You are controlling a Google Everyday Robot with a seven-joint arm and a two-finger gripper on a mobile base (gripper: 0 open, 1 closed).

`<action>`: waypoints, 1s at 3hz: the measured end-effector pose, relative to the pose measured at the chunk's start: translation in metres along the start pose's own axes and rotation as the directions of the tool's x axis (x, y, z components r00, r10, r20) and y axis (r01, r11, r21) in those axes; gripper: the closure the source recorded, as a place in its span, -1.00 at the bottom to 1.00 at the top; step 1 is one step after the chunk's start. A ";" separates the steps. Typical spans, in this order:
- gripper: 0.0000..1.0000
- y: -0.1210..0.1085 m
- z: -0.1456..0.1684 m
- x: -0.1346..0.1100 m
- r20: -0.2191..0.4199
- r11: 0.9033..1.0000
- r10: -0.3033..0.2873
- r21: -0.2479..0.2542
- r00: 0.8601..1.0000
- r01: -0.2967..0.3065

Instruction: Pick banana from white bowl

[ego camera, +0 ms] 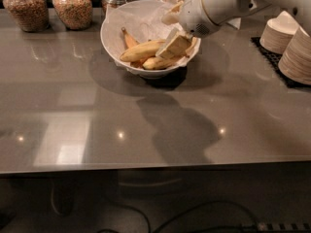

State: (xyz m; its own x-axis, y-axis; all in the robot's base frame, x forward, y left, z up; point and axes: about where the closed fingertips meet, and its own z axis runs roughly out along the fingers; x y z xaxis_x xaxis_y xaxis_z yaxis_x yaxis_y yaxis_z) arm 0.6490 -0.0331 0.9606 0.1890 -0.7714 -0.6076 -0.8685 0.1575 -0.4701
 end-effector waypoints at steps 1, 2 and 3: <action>-0.34 0.000 0.004 0.007 -0.014 1.000 0.006 -0.009 1.000 -0.006; -0.30 0.000 0.004 0.007 -0.015 1.000 0.006 -0.010 1.000 -0.006; -0.32 -0.003 0.008 0.021 -0.057 1.000 0.006 -0.026 0.998 -0.007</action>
Offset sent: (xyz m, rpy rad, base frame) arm 0.0154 -0.0179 -0.0182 -0.0502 0.0354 -0.0313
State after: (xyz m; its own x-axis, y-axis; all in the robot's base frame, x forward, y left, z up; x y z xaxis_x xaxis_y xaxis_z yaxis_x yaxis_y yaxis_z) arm 0.6591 -0.0449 0.9443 0.1573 -0.8045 -0.5727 -0.8814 0.1472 -0.4488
